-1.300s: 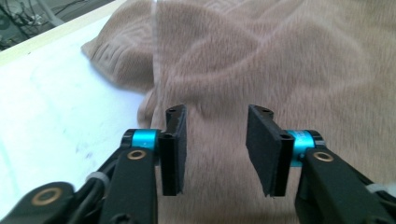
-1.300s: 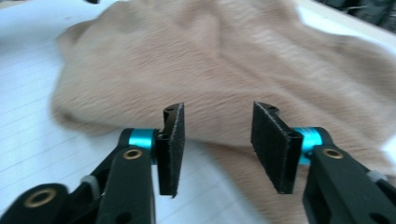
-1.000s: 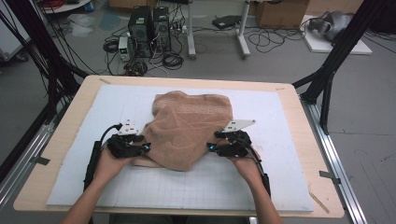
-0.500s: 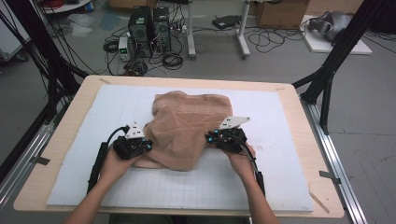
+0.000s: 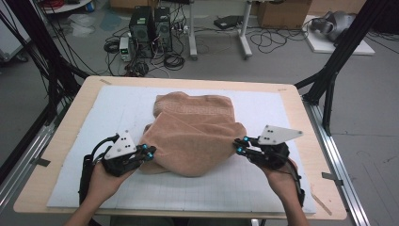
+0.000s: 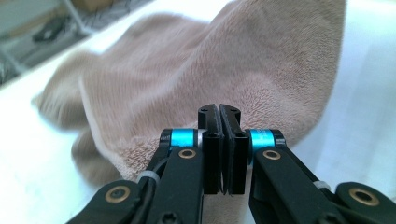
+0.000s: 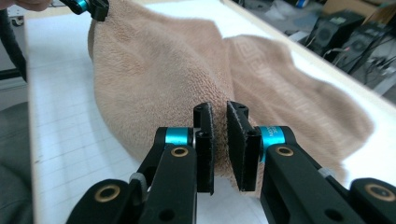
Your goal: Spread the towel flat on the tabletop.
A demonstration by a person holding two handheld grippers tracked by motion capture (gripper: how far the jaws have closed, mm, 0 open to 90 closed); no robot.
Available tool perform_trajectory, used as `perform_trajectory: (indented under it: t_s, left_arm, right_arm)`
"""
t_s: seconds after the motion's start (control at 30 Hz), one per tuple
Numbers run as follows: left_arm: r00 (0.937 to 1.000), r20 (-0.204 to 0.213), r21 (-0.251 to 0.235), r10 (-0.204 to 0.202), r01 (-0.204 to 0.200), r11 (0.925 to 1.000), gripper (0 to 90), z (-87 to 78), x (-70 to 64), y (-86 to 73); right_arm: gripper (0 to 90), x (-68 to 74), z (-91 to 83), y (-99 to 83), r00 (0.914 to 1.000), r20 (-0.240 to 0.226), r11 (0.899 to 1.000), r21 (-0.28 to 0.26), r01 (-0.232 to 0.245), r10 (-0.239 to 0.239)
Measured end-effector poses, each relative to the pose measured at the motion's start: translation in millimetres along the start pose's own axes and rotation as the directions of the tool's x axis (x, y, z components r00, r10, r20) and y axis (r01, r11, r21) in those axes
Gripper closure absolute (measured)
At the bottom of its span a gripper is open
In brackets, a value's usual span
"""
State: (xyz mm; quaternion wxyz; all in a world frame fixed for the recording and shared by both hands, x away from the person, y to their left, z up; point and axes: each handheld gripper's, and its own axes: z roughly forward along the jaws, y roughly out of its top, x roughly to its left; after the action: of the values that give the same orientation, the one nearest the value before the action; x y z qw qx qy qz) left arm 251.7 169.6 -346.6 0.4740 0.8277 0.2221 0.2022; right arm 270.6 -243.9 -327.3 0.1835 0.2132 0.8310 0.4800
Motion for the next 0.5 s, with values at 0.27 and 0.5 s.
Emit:
perform_trajectory:
  t_s: [0.27,0.5]
  left_arm:
    - [0.9991,-0.006,0.003,0.042,-0.042,0.9991,87.4,4.5,-1.6,20.6]
    - [0.9927,-0.106,0.115,-0.058,0.070,0.9909,87.4,58.6,47.0,-10.8]
  right_arm:
    - [81.7,-9.8,-12.8,17.1,0.9997,0.021,0.999,0.046,0.011,-0.012]
    - [81.5,-63.1,68.7,-14.4,0.9898,0.031,0.981,0.134,-0.142,0.139]
